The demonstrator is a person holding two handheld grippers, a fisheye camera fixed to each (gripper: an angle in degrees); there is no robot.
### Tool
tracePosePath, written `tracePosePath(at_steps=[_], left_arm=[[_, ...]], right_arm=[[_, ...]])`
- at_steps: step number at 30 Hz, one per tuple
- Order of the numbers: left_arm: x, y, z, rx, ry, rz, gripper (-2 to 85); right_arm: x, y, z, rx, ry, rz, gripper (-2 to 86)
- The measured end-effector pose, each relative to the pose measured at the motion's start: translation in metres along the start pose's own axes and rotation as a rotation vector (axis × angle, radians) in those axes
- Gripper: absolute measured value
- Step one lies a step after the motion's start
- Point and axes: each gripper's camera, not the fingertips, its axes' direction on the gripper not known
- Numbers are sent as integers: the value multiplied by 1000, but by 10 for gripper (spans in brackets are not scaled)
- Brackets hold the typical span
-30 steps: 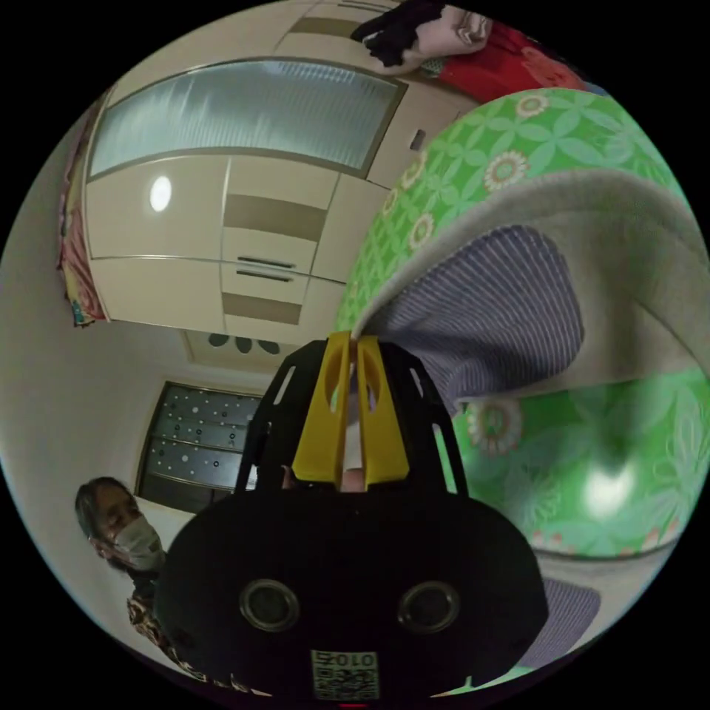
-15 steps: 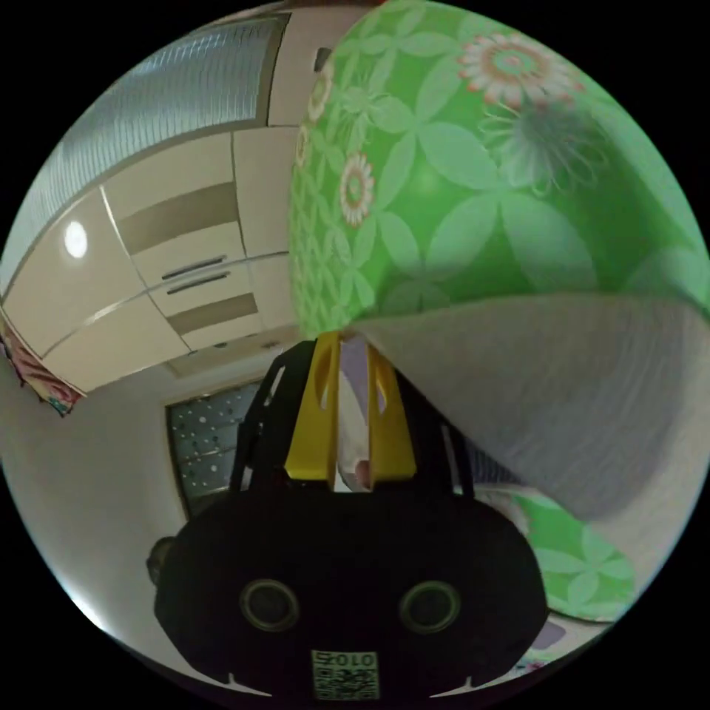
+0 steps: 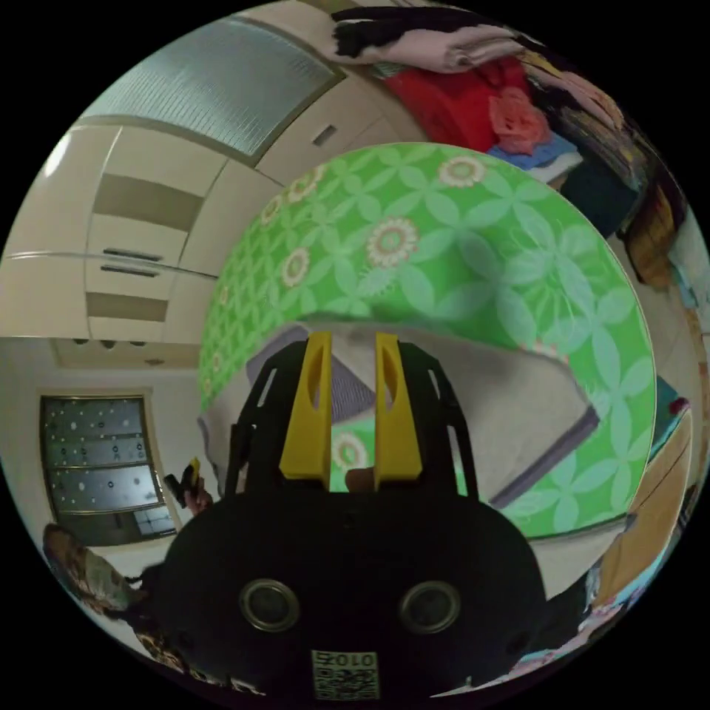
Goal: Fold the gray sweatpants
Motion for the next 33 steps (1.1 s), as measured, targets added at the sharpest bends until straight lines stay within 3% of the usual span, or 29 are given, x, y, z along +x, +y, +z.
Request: tracePosePath(at_steps=[3,7,10,13,19,29,33], left_arm=[[27,39,13,-102,-86,46,-2],[39,78,15,-153,-100,-17,-2],[44,101,14,-164,-221,-70,-2],[44,112,22,-207,-256,-90,-2],[53,111,36,-219,-330,-66,-3],[46,114,20,-396,-324,-184,-3],[57,119,5,-398,-345,-122,-2]], right_arm=[[20,54,-15,19,-110,-39,87],[60,163,-32,56,-129,104,90],[95,239,-47,128,-110,263,91],[108,282,-53,147,-89,283,88],[83,275,-36,85,4,167,49],[74,275,-29,-275,159,71,28],[73,282,-40,-229,193,70,35]])
